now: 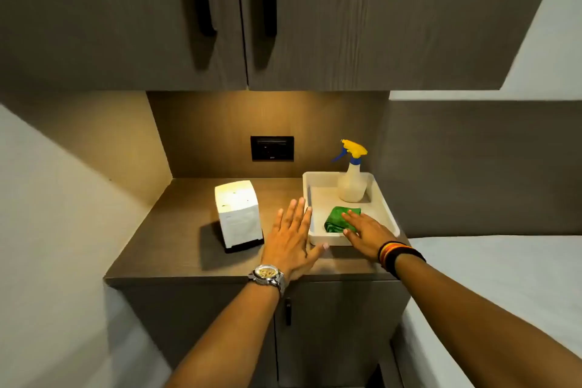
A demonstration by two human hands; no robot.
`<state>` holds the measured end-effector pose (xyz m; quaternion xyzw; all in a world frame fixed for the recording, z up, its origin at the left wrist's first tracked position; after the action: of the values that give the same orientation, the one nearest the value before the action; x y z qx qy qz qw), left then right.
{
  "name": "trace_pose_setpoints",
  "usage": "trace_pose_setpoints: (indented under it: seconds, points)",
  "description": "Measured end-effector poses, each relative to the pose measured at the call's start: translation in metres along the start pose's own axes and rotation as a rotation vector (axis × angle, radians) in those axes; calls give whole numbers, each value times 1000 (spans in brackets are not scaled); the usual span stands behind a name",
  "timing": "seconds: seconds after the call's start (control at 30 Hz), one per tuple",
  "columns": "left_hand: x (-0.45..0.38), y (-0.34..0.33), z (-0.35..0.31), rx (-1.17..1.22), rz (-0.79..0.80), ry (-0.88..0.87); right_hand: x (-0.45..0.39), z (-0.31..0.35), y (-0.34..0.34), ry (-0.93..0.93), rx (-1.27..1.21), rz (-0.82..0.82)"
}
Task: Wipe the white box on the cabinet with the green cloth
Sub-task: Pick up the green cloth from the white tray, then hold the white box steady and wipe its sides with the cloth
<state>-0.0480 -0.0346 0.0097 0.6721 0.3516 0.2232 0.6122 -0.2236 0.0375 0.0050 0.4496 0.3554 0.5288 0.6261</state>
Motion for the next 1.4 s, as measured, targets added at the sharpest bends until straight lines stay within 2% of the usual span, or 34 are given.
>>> trace_pose_setpoints:
  seconds: [0.07,0.23,0.4,0.57,0.67,0.77,0.83,0.93,1.03,1.13,1.23,1.4]
  points:
    - [-17,-19,-6,-15,81,8,-26,-14,0,4,-3,29]
    - [-65,-63,-1,-35,161,68,-88,-42,-17,-17,2,154]
    - [-81,-82,2,19,231,58,-111,-49,-45,-52,-2,357]
    - [-81,-83,1,36,255,58,-119,-55,-48,-94,-50,361]
    - [-80,-77,0,21,311,58,-115,-51,-40,-83,-22,271]
    - [-73,-62,3,5,343,9,-103,-45,-22,-103,-34,81]
    - [-66,-44,11,20,242,-51,-98,-33,-4,-78,-80,-70]
    - [-46,-8,35,48,-46,-79,-101,14,23,45,-194,-202]
    - [-21,22,74,122,-308,49,-117,73,47,178,-276,-291]
    - [8,24,121,238,-390,282,-127,134,62,291,-285,-343]
    - [25,3,151,340,-326,506,-130,189,59,405,-204,-291]
    - [23,-29,153,634,-102,606,-134,236,17,532,-67,-69]
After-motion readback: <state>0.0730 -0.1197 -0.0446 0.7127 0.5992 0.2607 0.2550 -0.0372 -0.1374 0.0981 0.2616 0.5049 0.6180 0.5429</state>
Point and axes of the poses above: each hand's wrist, its own x-axis away from the middle knuckle, its own y-axis out of the back of the hand, z = x × y, the point moved 6 cm from there along -x, towards the middle knuckle, and after that the axes turned 13 degrees about y, right-handed, at the moved point
